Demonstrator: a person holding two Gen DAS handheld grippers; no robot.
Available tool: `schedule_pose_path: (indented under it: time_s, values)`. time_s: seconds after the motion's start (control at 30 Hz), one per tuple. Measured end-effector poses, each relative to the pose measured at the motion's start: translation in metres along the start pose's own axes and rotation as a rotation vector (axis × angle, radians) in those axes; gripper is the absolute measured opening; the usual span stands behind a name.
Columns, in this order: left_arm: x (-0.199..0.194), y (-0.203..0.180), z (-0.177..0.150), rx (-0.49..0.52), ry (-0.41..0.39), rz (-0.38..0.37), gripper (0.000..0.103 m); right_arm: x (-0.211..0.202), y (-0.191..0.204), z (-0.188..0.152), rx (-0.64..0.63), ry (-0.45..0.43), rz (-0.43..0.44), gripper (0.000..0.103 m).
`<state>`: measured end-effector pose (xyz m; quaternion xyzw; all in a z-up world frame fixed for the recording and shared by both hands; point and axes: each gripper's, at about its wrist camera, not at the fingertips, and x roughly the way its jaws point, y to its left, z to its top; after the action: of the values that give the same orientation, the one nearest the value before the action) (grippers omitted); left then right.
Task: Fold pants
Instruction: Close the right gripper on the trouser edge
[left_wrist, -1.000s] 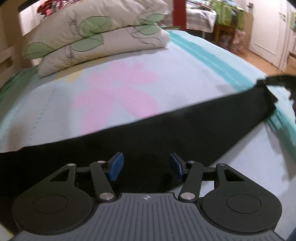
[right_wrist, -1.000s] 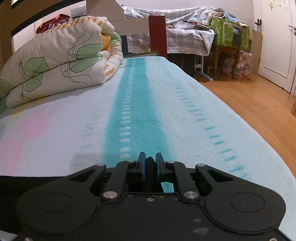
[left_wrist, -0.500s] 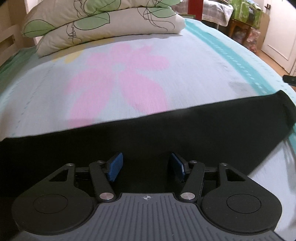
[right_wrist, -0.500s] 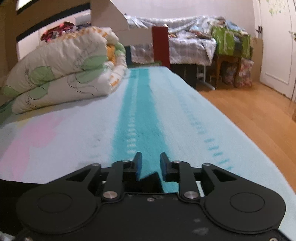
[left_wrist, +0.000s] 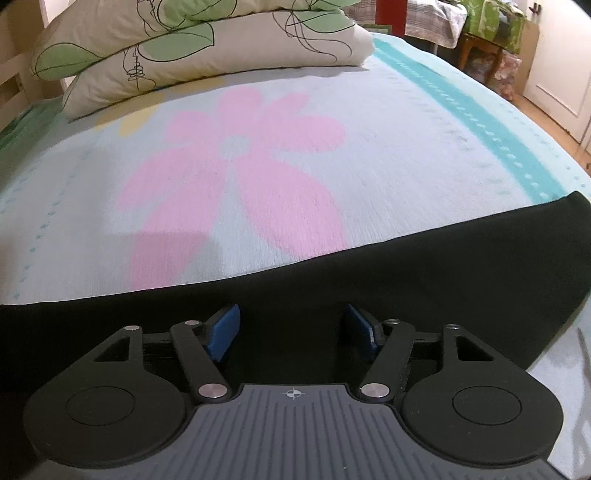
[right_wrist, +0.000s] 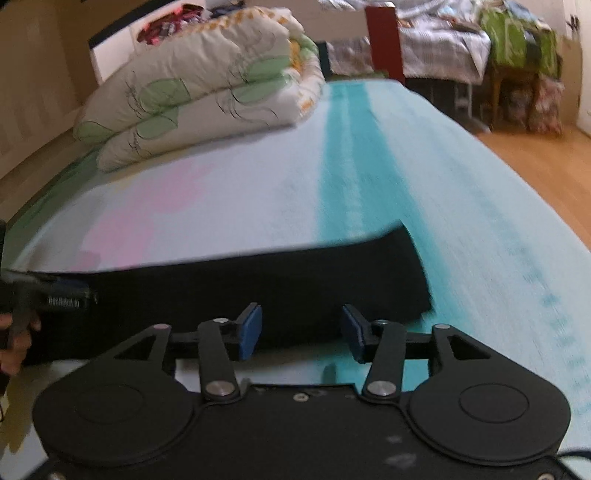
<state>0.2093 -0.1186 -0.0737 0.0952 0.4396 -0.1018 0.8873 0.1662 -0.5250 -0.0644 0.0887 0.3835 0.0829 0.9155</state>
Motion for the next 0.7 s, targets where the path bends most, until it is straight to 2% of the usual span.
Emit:
schedule_pose_path:
  time_s: [0.1, 0.23, 0.33, 0.53, 0.7]
  values:
    - [0.0, 0.0, 0.001, 0.007, 0.005, -0.001, 0.064, -0.002, -0.021, -0.005, 0.09, 0.038, -0.002, 0.057]
    - [0.0, 0.0, 0.002, 0.008, 0.007, 0.002, 0.064, 0.011, -0.062, -0.008, 0.34, 0.079, 0.064, 0.059]
    - [0.0, 0.0, 0.003, 0.01, 0.009, 0.003, 0.064, 0.024, -0.08, -0.009, 0.463, 0.079, 0.116, 0.06]
    - [0.001, 0.0, 0.005, 0.009, 0.014, 0.003, 0.065, 0.044, -0.1, 0.005, 0.626, 0.054, 0.192, 0.065]
    - [0.001, -0.001, 0.005, 0.006, 0.017, 0.004, 0.065, 0.048, -0.108, 0.006, 0.679, 0.043, 0.22, 0.063]
